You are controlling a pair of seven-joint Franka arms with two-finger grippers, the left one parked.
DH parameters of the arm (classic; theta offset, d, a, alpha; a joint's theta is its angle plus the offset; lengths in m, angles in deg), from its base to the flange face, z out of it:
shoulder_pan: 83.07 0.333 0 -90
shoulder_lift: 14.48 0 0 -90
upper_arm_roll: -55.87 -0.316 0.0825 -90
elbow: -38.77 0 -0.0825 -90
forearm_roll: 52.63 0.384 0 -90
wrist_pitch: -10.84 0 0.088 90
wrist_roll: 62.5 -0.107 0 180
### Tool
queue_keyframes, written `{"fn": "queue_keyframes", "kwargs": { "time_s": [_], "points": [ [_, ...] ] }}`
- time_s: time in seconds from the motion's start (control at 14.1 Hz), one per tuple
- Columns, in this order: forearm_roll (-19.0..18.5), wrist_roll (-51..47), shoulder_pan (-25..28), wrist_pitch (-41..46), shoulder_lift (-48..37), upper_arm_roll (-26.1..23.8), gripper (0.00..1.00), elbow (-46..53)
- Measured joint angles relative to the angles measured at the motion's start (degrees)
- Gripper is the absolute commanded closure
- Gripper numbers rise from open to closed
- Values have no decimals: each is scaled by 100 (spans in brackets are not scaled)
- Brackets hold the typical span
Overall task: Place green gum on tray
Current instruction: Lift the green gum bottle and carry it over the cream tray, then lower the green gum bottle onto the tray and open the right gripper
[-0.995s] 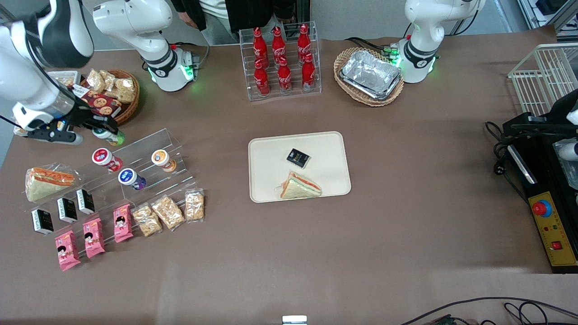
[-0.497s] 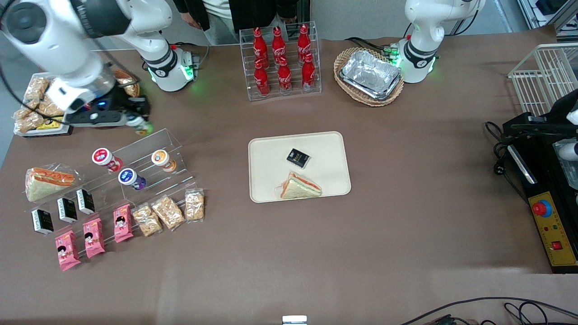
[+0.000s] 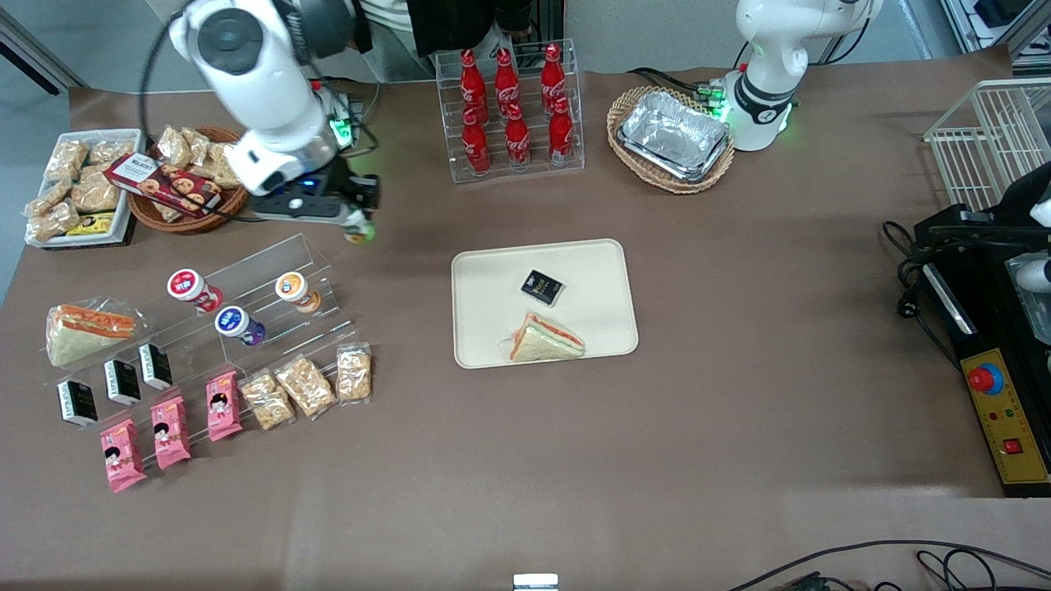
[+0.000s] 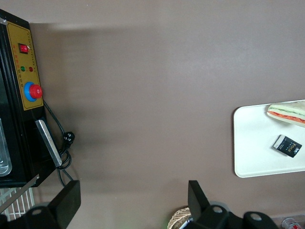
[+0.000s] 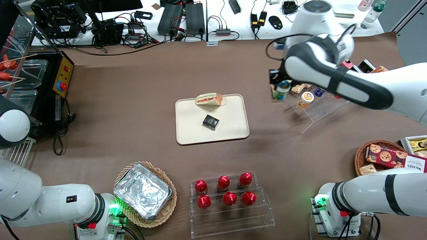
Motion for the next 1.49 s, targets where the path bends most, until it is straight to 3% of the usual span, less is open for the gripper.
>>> {"fn": "queue_keyframes", "kwargs": {
  "time_s": [0.28, 0.71, 0.92, 1.07, 1.35, 1.49],
  "points": [
    [1, -700, 12, -660, 353, -510, 81, -30],
    [-11, -904, 77, -2656, 1557, -686, 81, -690],
    [-86, -945, 194, -3050, 1989, -692, 81, -752],
    [-419, -1185, 272, -3300, 2247, -695, 81, -756],
    [-1670, -2357, 511, -3651, 2820, -702, 81, -757],
    [-1969, -2679, 595, -3794, 3047, -713, 81, -754]
  ]
}}
